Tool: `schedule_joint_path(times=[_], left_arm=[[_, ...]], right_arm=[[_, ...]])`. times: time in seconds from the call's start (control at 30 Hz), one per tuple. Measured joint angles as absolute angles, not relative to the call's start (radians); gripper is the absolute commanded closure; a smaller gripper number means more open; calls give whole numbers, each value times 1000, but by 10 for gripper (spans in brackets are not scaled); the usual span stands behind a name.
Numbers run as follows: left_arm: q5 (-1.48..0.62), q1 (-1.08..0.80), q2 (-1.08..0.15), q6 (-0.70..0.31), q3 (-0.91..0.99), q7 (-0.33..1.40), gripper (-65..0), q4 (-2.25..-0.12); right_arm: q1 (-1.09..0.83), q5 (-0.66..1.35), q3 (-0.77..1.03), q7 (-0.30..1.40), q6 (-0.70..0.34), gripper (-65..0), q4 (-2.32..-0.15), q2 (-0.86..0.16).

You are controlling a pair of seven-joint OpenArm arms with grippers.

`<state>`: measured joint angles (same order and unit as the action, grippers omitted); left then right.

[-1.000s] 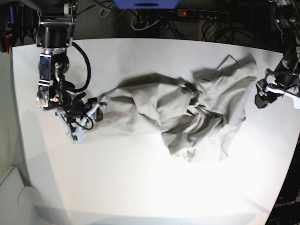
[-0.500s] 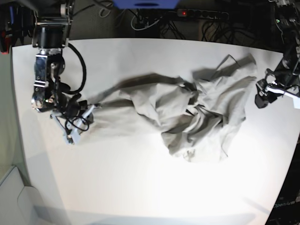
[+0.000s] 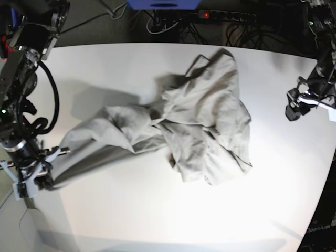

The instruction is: Layout the t-shirt on the table in an organized manner, then fold the t-shirt properly

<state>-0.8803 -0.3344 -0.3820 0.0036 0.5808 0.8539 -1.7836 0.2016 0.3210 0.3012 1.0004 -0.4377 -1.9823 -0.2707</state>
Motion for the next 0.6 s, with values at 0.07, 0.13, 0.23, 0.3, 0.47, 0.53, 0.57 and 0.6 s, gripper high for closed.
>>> schedule_joint_path(times=[0.07,0.13,0.23,0.3,0.47,0.53,0.57,0.6], left_arm=[[-880,-334,-382,4,581,853,-473,-1784],[-880,-334,-382,4,581,849,-473,-1784],[-880,-332,-381,4,581,849,-473,-1784],[-880,-331,-380,4,581,849,-472,-1784],[-881,-278,-324,4,582,845,-472,-1787],[-881,-262,-310,4,580,849,-472,-1787],[-881,-251,-299,4,580,846,-472,-1787],[-880,-238,-281,4,580,841,-473,-1787]], right_arm=[[205,330,363,995,-439,0,-1982,-255],[204,324,461,997,-440,0,-1979,-221],[205,302,561,1003,-441,0,-1979,-189],[209,303,542,992,-441,0,-1956,-189],[196,312,500,1003,-442,0,-1796,-200],[195,300,516,1003,-442,0,-1763,-207],[196,301,517,1003,-442,0,-1752,-216],[196,308,519,1000,-442,0,-1743,-227]])
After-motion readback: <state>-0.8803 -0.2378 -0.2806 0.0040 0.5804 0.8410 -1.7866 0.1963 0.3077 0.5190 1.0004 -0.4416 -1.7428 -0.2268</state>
